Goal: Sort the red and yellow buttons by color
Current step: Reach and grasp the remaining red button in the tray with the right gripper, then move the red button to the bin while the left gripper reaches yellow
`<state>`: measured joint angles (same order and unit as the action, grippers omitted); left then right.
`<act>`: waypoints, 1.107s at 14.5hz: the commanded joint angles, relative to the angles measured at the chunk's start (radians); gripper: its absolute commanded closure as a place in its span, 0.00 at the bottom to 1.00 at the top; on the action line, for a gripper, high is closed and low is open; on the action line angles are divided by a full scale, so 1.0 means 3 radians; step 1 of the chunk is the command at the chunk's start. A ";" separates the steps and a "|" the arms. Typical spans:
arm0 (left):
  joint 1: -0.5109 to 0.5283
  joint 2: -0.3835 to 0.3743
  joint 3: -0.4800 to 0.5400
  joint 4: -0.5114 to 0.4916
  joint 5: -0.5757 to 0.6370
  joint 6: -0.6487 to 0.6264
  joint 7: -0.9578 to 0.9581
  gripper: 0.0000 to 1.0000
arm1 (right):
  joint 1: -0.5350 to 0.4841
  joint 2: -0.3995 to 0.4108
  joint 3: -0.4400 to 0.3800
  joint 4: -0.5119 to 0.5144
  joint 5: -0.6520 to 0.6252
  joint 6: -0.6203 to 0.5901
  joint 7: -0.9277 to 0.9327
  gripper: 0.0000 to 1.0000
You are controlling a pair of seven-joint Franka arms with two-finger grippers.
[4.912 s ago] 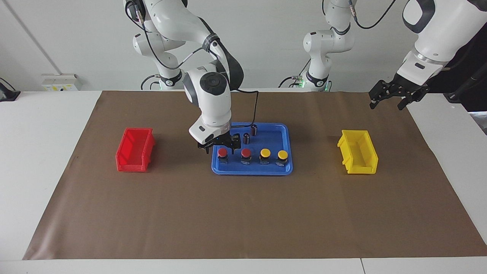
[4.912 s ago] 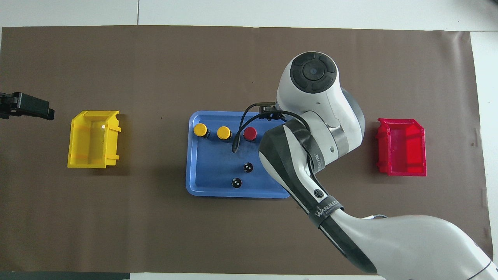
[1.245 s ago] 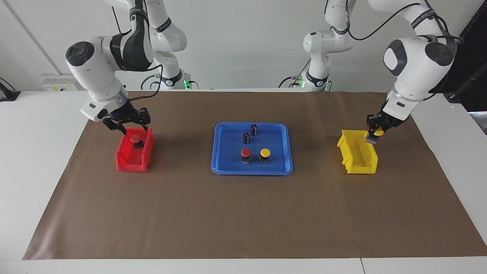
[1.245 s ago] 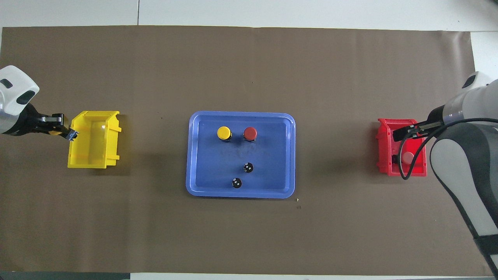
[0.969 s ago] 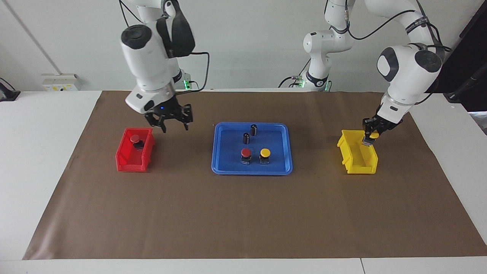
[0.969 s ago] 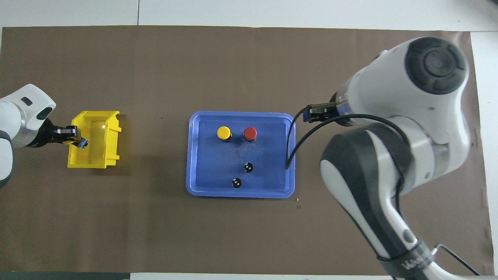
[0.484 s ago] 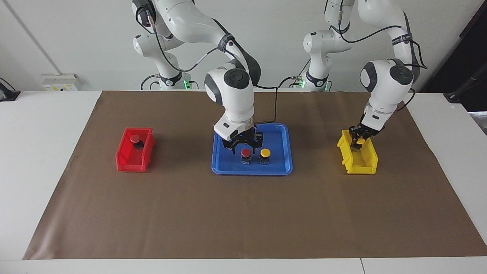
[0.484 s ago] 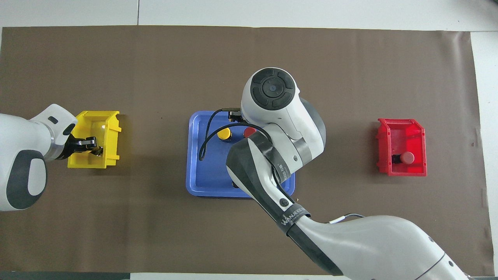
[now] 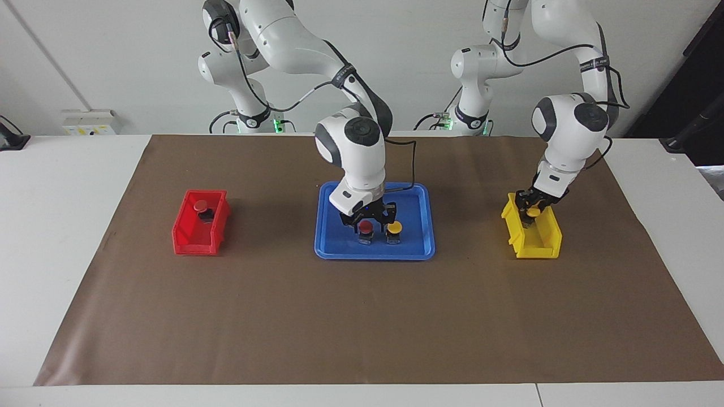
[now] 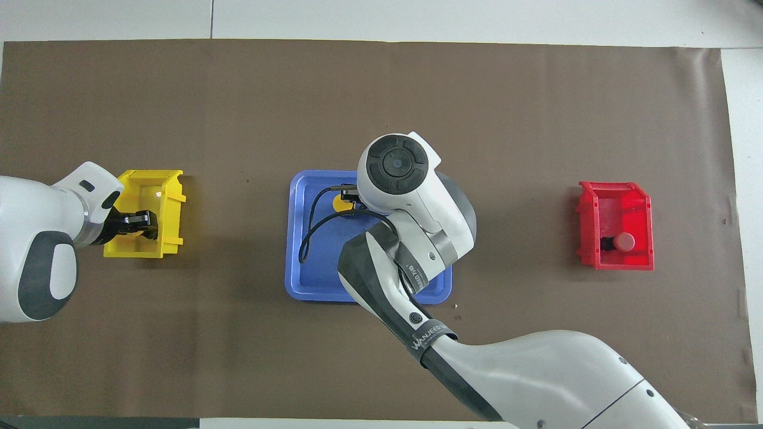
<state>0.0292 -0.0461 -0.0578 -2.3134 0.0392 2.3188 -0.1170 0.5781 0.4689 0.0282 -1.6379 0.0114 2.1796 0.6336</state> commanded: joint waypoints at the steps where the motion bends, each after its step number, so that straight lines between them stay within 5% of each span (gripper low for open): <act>1: -0.0051 -0.0030 -0.0001 0.0245 0.0038 -0.0288 -0.0055 0.28 | -0.0004 -0.0085 -0.0007 -0.0124 -0.0043 0.0057 0.0061 0.33; 4: -0.0061 -0.0127 -0.0022 0.0872 0.0053 -0.1089 0.0148 0.00 | -0.0009 -0.0100 -0.0007 -0.0150 -0.0038 0.0026 0.0051 0.64; 6: -0.0092 -0.0082 -0.0027 0.1567 0.0053 -0.1800 0.0440 0.00 | -0.0025 -0.0100 -0.0007 -0.0099 -0.0038 -0.0065 0.0051 0.82; 10: -0.0199 0.0015 -0.0053 0.2418 0.0002 -0.2467 0.0503 0.00 | -0.0539 -0.0303 -0.0007 0.0597 0.0044 -0.1173 -0.0493 0.84; 14: -0.0433 -0.0102 -0.0058 0.1624 -0.0100 -0.1627 0.0289 0.00 | -0.1388 -0.1239 -0.0012 -0.0397 0.0080 -0.1294 -0.1812 0.84; 16: -0.0847 0.0050 -0.0053 0.1311 -0.0100 -0.1085 -0.0277 0.00 | -0.1802 -0.1327 -0.0012 -0.0660 0.0080 -0.1135 -0.2462 0.84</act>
<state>-0.1158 -0.0536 -0.0826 -1.8098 0.0155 1.8525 -0.0660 0.1295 0.1396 0.0055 -1.6763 0.0194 1.7584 0.0408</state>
